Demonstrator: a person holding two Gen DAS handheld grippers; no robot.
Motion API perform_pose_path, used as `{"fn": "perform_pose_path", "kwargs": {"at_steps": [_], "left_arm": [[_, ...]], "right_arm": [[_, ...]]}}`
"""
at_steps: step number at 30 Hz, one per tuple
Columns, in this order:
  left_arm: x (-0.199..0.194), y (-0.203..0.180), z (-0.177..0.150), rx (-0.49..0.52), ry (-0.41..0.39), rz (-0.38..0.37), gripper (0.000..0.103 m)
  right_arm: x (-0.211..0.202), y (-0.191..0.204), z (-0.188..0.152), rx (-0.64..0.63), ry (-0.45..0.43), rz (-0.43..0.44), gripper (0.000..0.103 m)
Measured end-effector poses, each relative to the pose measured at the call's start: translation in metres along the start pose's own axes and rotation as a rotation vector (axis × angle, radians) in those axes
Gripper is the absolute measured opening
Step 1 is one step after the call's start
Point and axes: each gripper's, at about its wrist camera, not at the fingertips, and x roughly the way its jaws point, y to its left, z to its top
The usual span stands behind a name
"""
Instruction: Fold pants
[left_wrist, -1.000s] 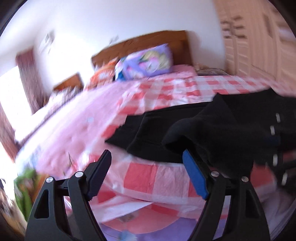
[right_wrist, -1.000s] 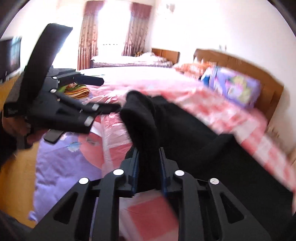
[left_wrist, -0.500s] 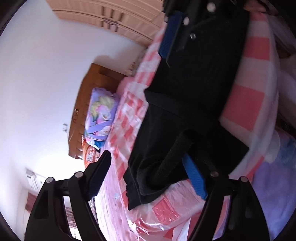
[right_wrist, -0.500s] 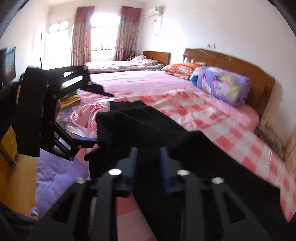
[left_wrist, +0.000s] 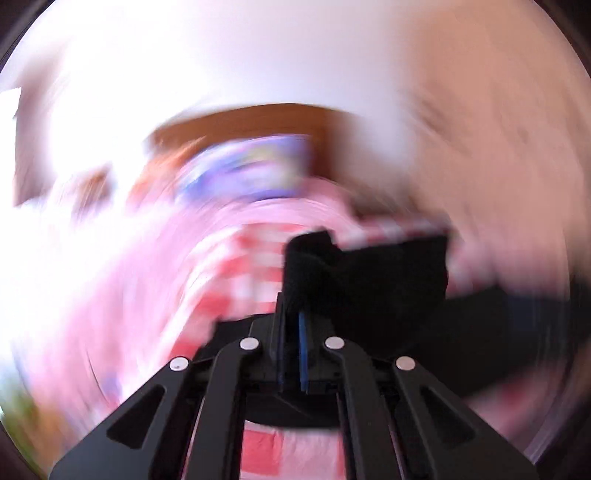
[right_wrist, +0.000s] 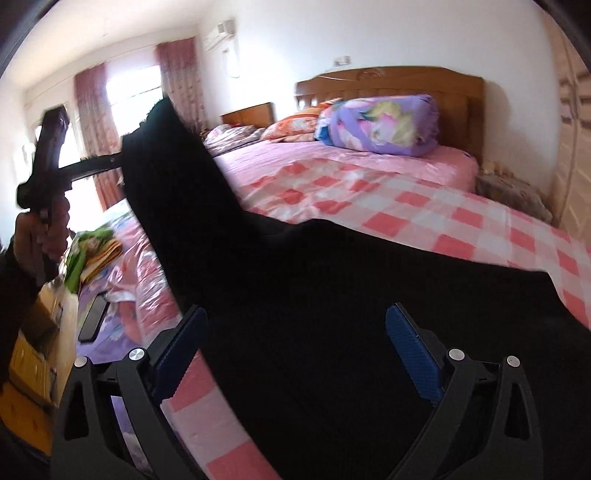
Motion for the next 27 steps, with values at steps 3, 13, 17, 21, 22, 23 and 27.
{"fn": "perform_pose_path", "kwargs": {"at_steps": [3,13,17,21,22,23,27], "left_arm": [[0.037,0.089,-0.006,-0.468,0.139,0.001,0.005],[0.088,0.094,-0.074,-0.408,0.308,0.093,0.018],[0.080,0.095,-0.071,-0.412,0.272,0.063,0.061],[0.092,0.085,-0.063,-0.364,0.320,0.053,0.006],[0.094,0.081,-0.063,-0.342,0.327,0.069,0.006],[0.094,0.077,-0.062,-0.310,0.329,0.087,0.006],[0.089,0.069,-0.061,-0.260,0.312,0.121,0.006]], "right_arm": [[-0.003,-0.013,-0.001,0.051,-0.007,-0.009,0.095],[-0.001,-0.037,-0.010,0.087,0.017,-0.070,0.095],[0.002,-0.044,-0.010,0.091,0.042,-0.095,0.095],[0.009,-0.045,0.013,0.001,0.055,-0.098,0.095],[0.014,-0.047,0.022,-0.027,0.056,-0.100,0.095],[0.023,-0.052,0.037,-0.052,0.063,-0.094,0.095],[0.078,-0.061,0.078,-0.140,0.173,-0.030,0.093]]}}
